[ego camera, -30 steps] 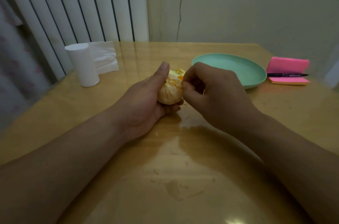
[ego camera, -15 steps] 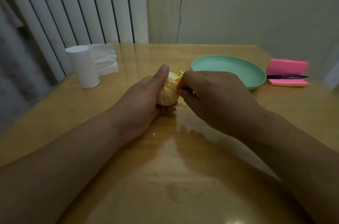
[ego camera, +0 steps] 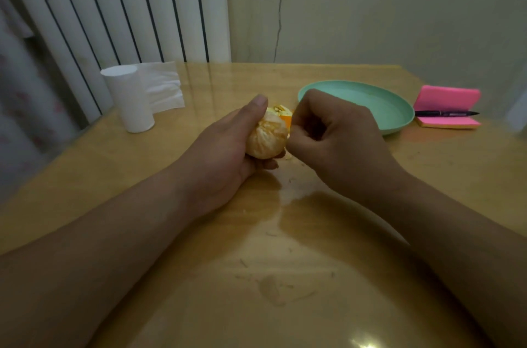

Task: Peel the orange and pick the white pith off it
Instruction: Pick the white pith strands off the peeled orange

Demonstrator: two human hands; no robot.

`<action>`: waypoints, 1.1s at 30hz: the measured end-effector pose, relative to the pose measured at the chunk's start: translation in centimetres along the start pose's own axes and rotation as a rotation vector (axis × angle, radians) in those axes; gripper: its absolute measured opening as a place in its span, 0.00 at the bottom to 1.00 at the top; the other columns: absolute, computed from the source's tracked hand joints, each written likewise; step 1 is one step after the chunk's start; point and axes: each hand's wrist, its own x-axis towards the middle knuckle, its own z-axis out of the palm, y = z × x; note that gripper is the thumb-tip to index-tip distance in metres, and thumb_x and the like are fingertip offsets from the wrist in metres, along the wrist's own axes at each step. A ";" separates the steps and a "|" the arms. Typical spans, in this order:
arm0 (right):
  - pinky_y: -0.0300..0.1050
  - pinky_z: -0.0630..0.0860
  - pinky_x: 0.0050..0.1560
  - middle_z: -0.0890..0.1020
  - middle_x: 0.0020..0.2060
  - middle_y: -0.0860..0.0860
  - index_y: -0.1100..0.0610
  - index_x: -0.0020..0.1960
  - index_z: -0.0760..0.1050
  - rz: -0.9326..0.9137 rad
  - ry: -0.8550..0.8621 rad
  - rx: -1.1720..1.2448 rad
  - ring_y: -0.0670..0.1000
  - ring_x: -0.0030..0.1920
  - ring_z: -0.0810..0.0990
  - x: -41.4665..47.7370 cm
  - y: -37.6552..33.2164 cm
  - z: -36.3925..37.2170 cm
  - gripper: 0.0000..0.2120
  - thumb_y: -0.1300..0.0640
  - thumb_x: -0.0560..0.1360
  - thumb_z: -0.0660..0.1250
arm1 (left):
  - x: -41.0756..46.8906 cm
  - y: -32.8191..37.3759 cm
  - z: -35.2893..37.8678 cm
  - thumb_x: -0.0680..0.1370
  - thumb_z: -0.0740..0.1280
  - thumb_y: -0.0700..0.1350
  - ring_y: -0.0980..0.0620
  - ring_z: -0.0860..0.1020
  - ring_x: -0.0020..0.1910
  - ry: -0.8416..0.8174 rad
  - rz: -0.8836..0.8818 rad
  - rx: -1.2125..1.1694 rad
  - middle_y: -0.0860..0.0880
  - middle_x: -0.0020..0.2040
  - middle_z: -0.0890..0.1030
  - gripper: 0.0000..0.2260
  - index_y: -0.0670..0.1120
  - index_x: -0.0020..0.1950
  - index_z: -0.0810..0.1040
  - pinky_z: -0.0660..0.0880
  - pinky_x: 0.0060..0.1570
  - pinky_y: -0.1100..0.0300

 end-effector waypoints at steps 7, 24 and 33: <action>0.48 0.77 0.40 0.83 0.39 0.44 0.49 0.52 0.81 0.033 -0.067 0.044 0.47 0.40 0.80 0.0 1.0 0.2 0.05 0.49 0.84 0.68 | 0.2 0.3 -0.3 0.86 0.63 0.57 0.44 0.84 0.51 0.045 -0.017 -0.104 0.41 0.55 0.87 0.20 0.42 0.65 0.80 0.82 0.44 0.55; 0.50 0.75 0.33 0.80 0.37 0.47 0.52 0.49 0.78 -0.245 -0.063 -0.435 0.51 0.34 0.77 0.5 -0.8 -0.3 0.07 0.49 0.80 0.65 | 0.3 -0.1 -0.3 0.85 0.63 0.63 0.41 0.84 0.60 0.080 0.027 0.120 0.40 0.61 0.85 0.24 0.45 0.68 0.79 0.81 0.55 0.50; 0.49 0.74 0.33 0.78 0.35 0.46 0.52 0.45 0.76 -0.161 0.027 -0.308 0.49 0.33 0.75 0.3 -0.6 -0.1 0.05 0.53 0.77 0.71 | -0.3 0.2 0.1 0.86 0.62 0.60 0.45 0.85 0.56 0.036 0.045 0.080 0.40 0.60 0.85 0.22 0.43 0.68 0.79 0.82 0.55 0.51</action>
